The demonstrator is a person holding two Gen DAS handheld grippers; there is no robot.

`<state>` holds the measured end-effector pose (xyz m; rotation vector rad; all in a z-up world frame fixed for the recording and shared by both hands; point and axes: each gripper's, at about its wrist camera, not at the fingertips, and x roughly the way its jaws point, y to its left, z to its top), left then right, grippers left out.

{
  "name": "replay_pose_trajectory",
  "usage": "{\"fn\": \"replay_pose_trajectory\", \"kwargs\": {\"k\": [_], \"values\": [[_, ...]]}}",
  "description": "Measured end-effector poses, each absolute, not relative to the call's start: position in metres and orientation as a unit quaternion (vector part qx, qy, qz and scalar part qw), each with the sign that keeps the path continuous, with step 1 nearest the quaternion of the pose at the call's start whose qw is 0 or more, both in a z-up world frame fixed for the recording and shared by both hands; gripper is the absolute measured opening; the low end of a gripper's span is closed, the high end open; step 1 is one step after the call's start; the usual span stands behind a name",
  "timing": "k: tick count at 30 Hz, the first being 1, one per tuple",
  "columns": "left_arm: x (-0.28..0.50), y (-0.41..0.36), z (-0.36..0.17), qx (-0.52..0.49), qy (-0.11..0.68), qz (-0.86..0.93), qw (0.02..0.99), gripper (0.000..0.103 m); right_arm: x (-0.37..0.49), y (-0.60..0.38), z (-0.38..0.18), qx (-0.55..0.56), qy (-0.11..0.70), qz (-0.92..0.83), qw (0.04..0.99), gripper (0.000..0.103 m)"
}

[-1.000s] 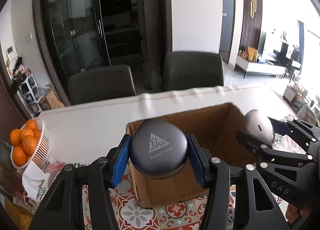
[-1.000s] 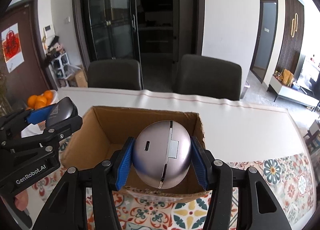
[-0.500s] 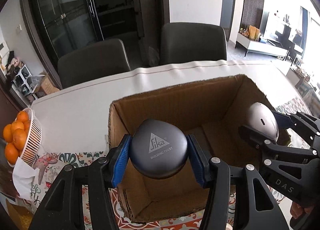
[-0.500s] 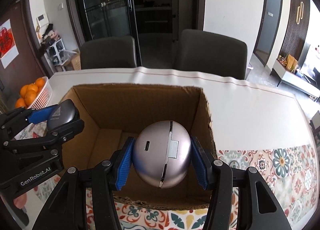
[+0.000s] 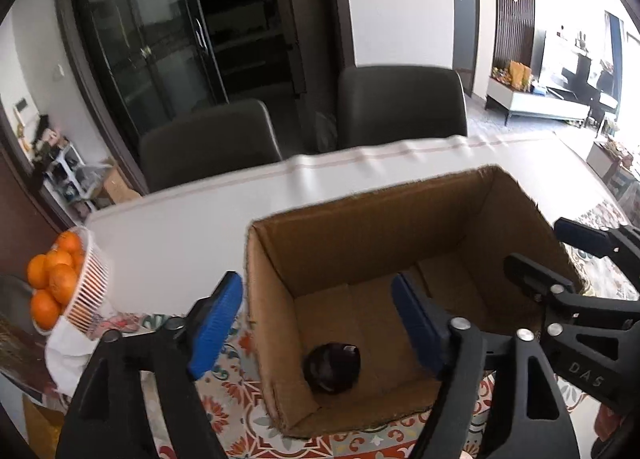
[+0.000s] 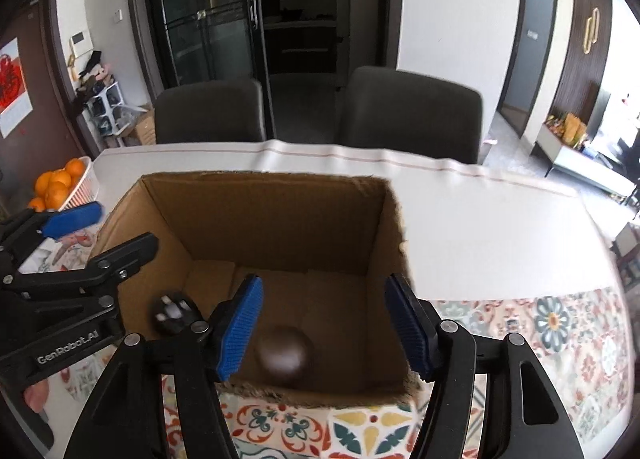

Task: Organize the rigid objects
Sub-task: 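Open both grippers to drop the speaker and case into the box, then withdraw both grippers from the box back toward the remaining electronics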

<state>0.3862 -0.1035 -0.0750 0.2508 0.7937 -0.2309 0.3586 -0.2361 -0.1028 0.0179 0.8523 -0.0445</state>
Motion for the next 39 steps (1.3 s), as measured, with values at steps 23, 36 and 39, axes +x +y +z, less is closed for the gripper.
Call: {"fn": "replay_pose_trajectory", "kwargs": {"k": [23, 36, 39], "values": [[0.266, -0.081, -0.015, 0.105, 0.288, -0.052, 0.95, 0.103, 0.228, -0.232, -0.03, 0.0, 0.318, -0.09, 0.944, 0.079], [0.209, -0.081, -0.02, 0.102, 0.288, -0.063, 0.95, 0.103, 0.169, -0.228, -0.029, 0.014, 0.301, -0.089, 0.95, 0.079], [0.197, -0.084, -0.022, 0.106, 0.287, -0.062, 0.95, 0.103, 0.159, -0.229, -0.036, 0.017, 0.307, -0.083, 0.948, 0.079]]}}
